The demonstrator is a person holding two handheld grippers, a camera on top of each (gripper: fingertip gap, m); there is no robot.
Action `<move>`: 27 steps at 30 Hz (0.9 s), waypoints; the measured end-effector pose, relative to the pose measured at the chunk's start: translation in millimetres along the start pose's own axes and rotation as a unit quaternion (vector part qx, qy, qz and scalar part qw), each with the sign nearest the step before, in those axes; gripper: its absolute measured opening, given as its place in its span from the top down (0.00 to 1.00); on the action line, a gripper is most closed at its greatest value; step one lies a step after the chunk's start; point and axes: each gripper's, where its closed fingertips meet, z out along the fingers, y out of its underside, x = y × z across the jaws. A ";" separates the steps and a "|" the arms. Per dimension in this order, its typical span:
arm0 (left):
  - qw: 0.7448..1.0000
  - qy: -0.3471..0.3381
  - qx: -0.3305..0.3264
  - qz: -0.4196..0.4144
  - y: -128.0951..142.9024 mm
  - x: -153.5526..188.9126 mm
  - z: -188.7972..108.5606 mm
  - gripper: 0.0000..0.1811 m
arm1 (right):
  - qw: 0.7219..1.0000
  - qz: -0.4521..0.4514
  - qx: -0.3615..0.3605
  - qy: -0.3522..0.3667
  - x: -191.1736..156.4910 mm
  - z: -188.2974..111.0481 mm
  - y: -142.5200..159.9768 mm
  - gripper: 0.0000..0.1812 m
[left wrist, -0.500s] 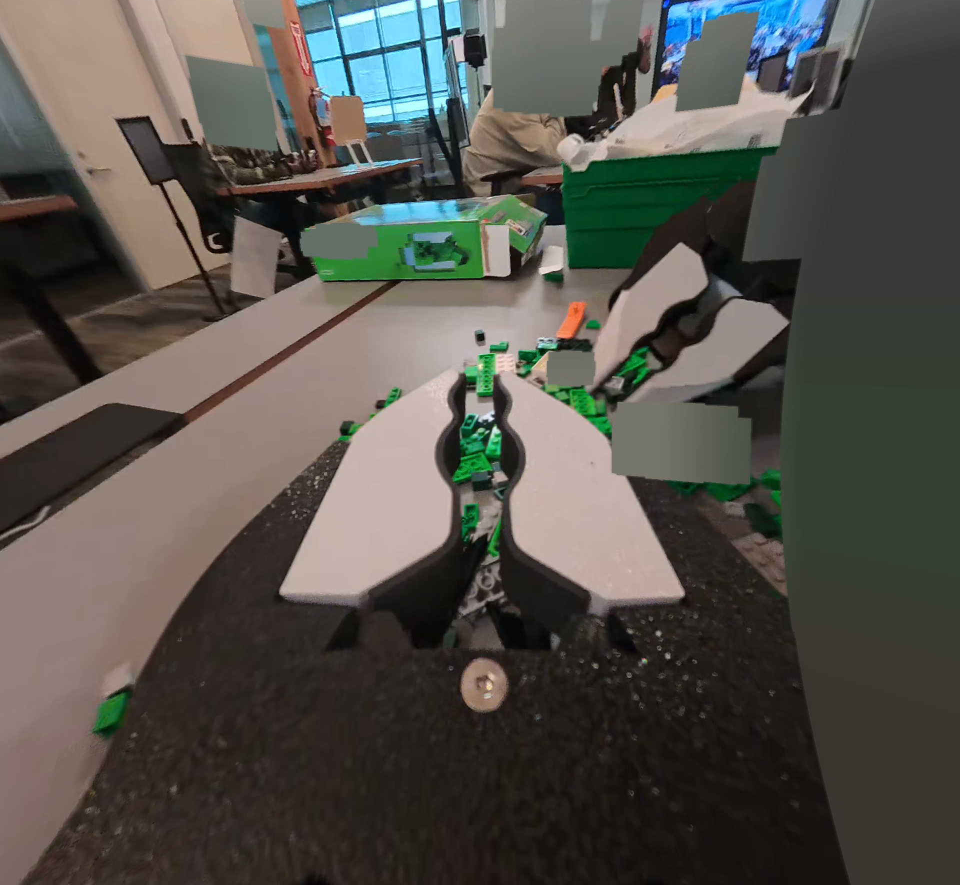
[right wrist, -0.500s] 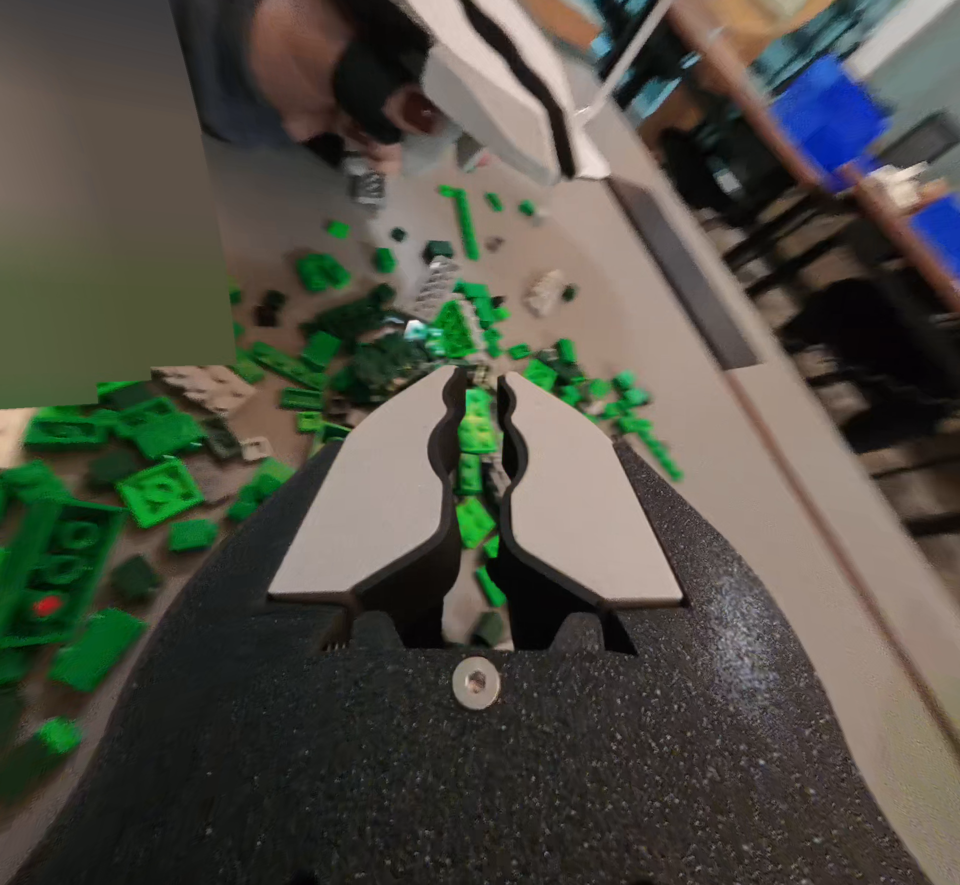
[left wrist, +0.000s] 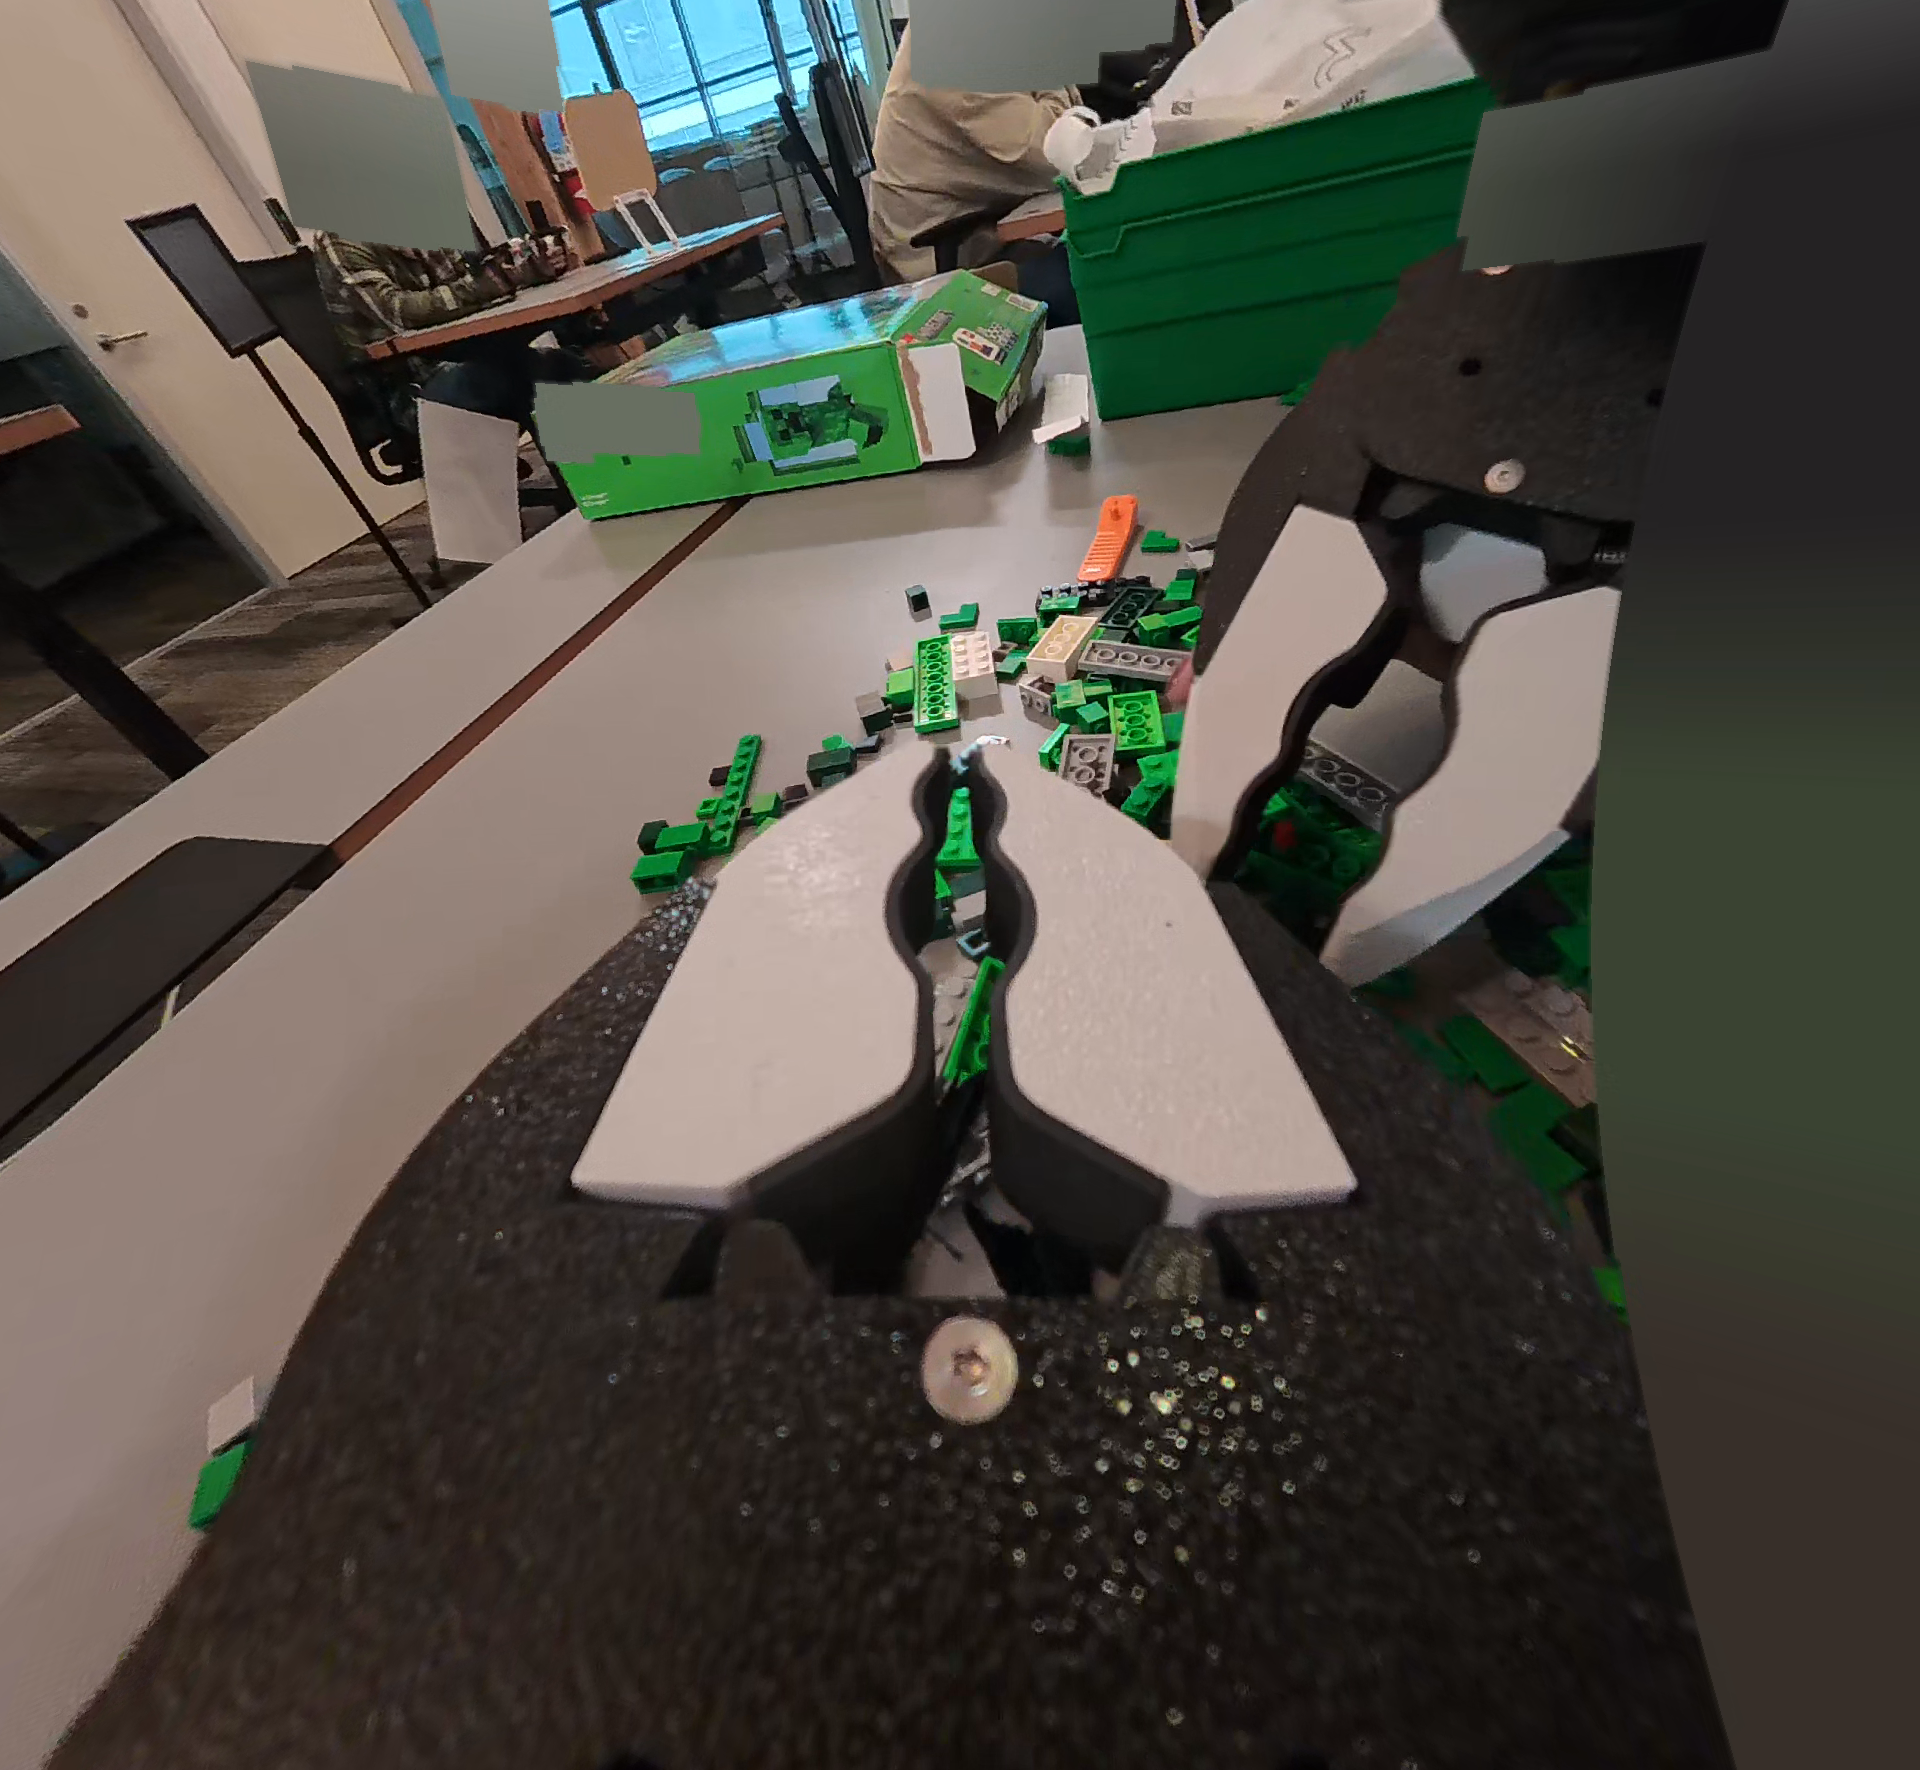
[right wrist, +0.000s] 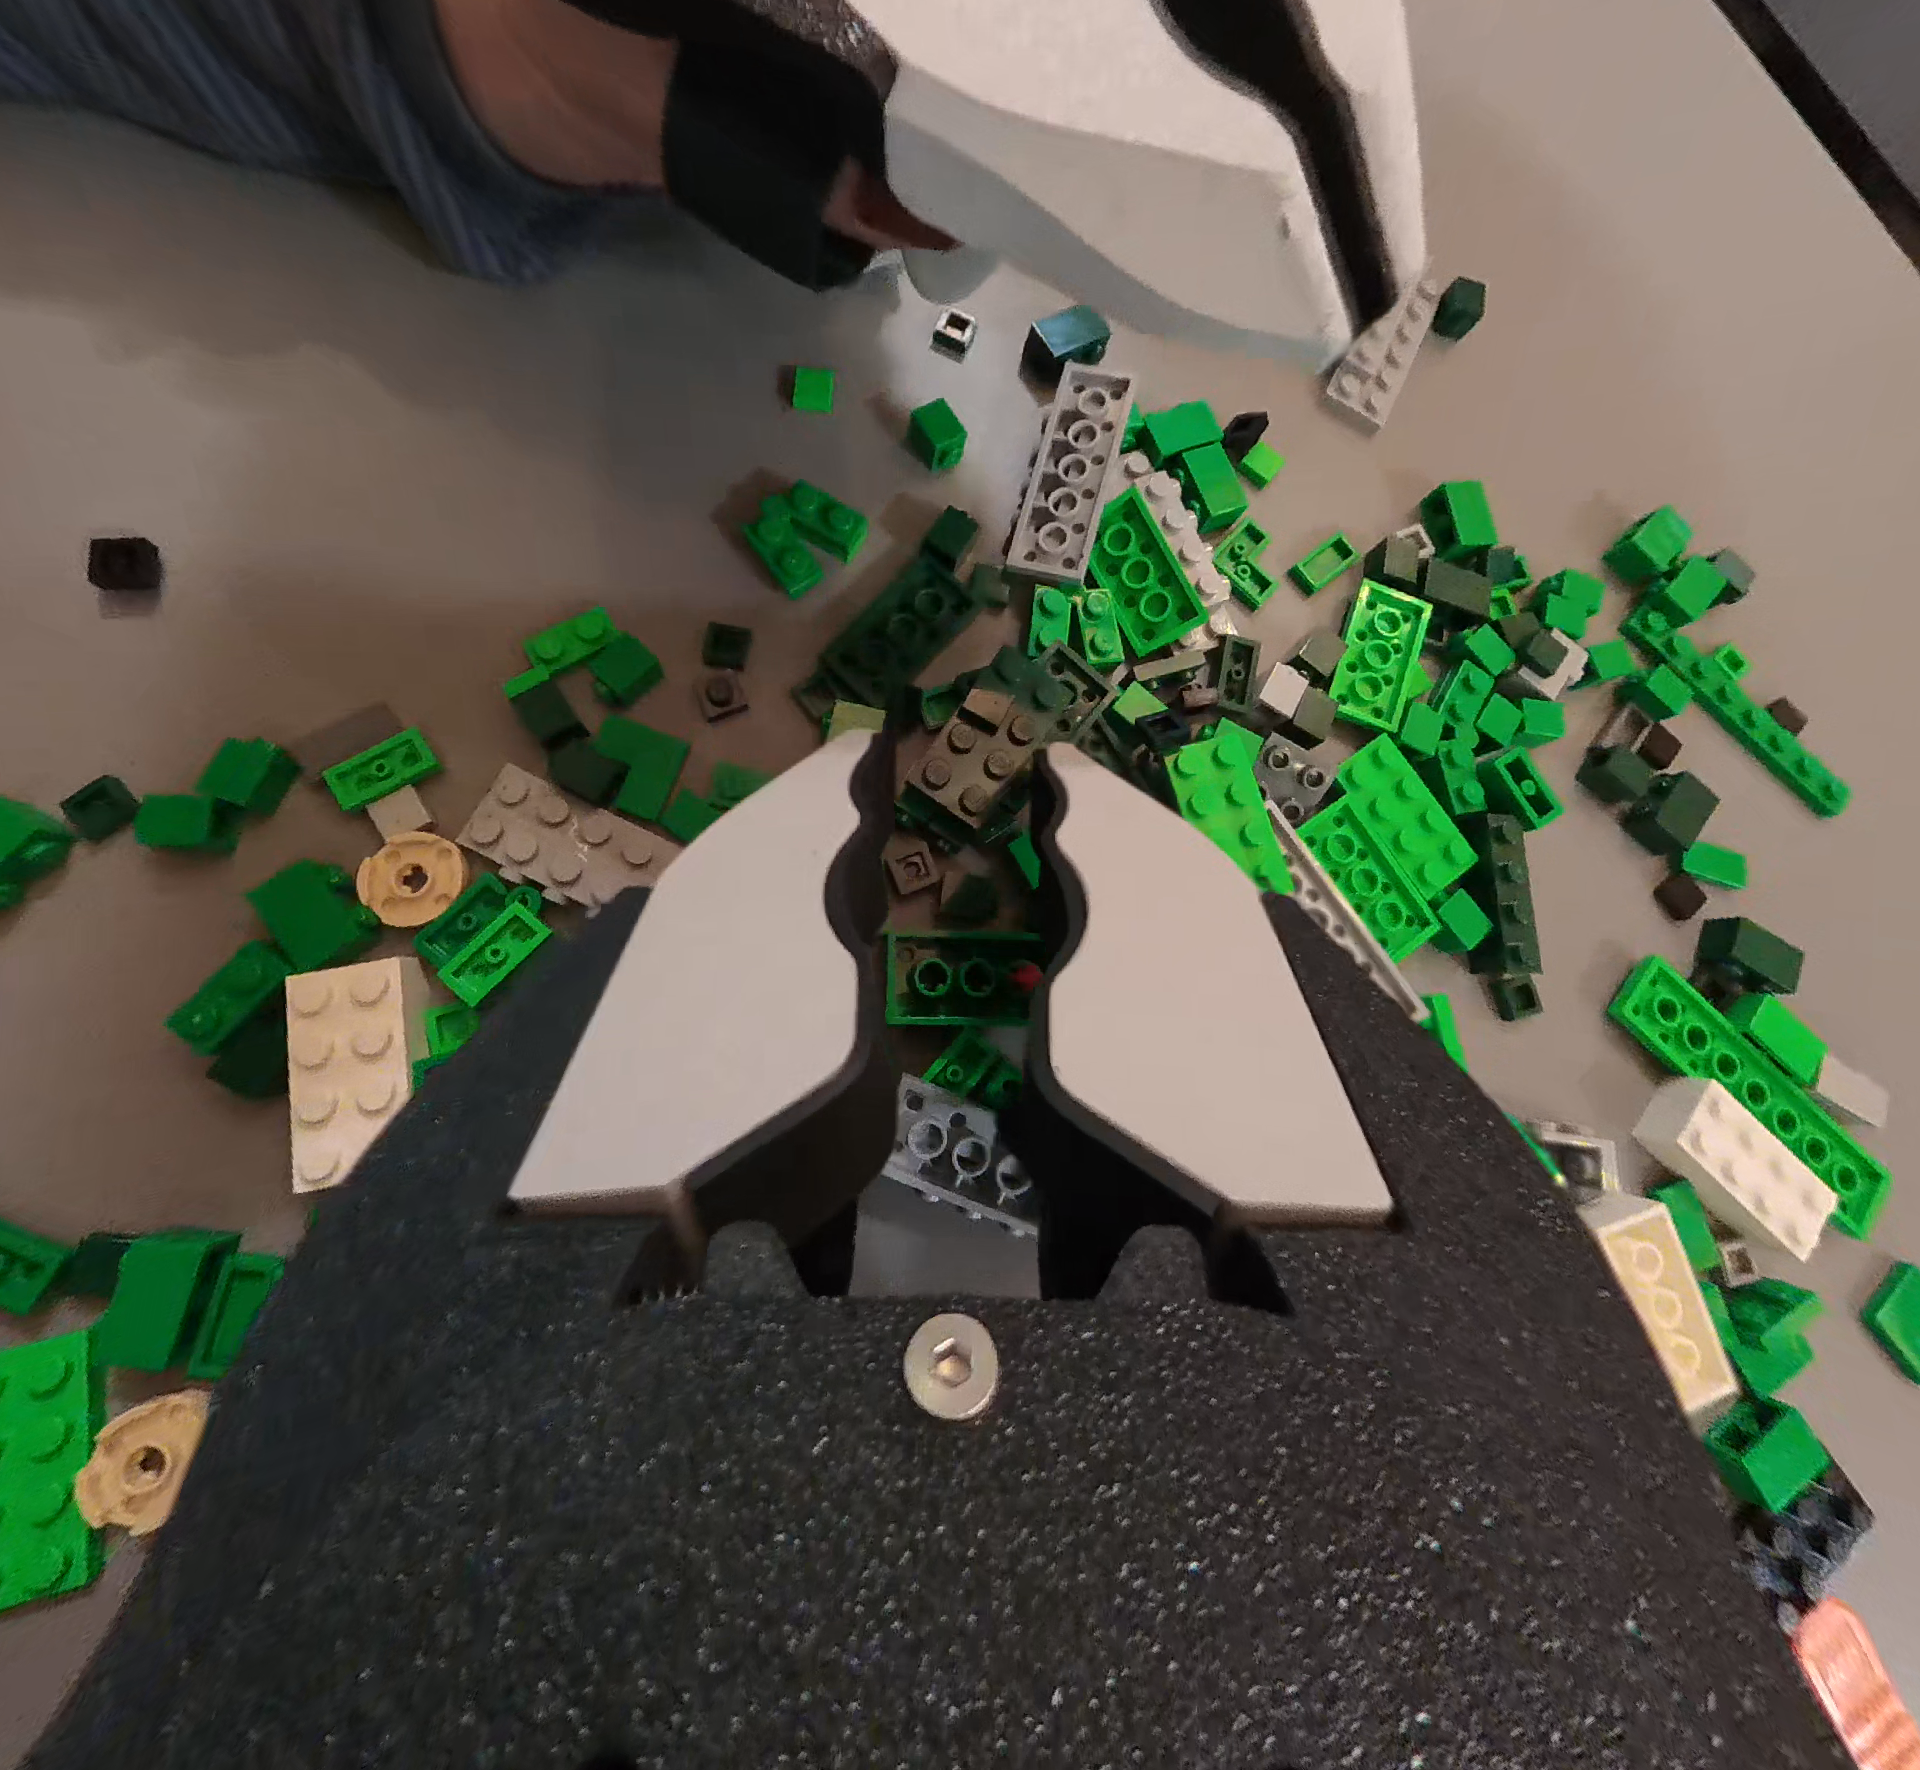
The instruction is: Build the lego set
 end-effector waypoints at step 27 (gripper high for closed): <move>0.958 0.003 -0.081 0.277 20.5 38.5 12.1 1.00 | 0.984 -0.087 0.155 0.000 15.6 -33.9 -25.4 1.00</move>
